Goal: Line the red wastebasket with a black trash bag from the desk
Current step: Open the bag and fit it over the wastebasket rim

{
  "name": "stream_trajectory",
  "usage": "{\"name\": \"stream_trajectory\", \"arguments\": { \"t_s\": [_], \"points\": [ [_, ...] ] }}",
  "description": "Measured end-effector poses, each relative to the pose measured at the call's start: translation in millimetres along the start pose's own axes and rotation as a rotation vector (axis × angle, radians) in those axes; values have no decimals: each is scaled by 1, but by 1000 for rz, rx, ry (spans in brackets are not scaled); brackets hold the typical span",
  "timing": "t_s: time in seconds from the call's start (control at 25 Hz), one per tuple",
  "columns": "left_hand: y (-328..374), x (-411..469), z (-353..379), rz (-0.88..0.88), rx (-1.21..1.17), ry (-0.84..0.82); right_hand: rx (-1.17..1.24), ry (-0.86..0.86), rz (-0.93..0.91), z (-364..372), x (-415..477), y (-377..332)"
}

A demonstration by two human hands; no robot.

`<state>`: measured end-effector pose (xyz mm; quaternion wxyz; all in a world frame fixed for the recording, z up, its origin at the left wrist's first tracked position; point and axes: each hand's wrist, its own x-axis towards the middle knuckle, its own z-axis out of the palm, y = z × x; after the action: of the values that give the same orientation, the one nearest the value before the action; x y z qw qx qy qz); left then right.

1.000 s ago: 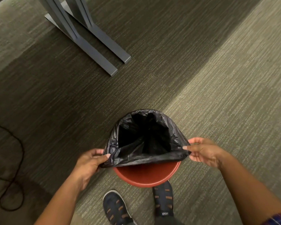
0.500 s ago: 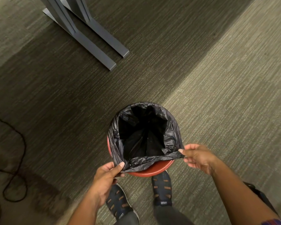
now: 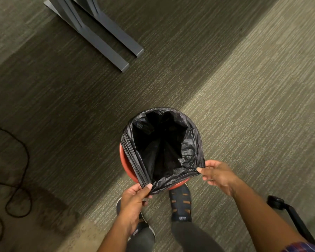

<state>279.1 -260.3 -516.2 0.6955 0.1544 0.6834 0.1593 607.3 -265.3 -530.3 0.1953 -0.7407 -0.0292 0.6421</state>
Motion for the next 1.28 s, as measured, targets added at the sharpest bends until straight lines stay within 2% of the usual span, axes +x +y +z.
{"name": "stream_trajectory", "arguments": {
  "t_s": [0.08,0.24,0.36,0.56,0.68,0.84,0.92,0.96,1.04,1.12,1.16,1.2,1.28],
  "points": [
    [-5,-4,4,14,65,22,-23,5,4,0,1,3],
    [-13,-14,23,-20,-127,-38,-100,28,26,1,3,7],
    [-21,-16,40,-51,-82,-68,-220,30,12,4,5,7],
    [-33,-9,47,-54,97,99,-371,111,-11,18,12,7],
    [-36,-7,39,-30,129,169,-328,162,-3,29,16,7],
    [-24,-9,30,44,20,301,-199,137,4,43,17,6],
    [-15,-4,29,71,-72,325,-165,189,-11,48,15,2],
    [-12,-2,29,76,-131,337,-166,271,-57,50,10,-1],
    [-8,2,24,76,-214,386,-230,566,-240,53,-5,-16],
    [-7,5,17,72,-267,438,-400,786,-543,59,-18,-31],
    [-7,7,13,80,-290,454,-520,790,-737,66,-22,-41],
    [-5,10,10,94,-306,465,-651,715,-930,77,-25,-53],
    [1,16,4,120,-328,491,-927,421,-1218,110,-27,-85]
  ]
}}
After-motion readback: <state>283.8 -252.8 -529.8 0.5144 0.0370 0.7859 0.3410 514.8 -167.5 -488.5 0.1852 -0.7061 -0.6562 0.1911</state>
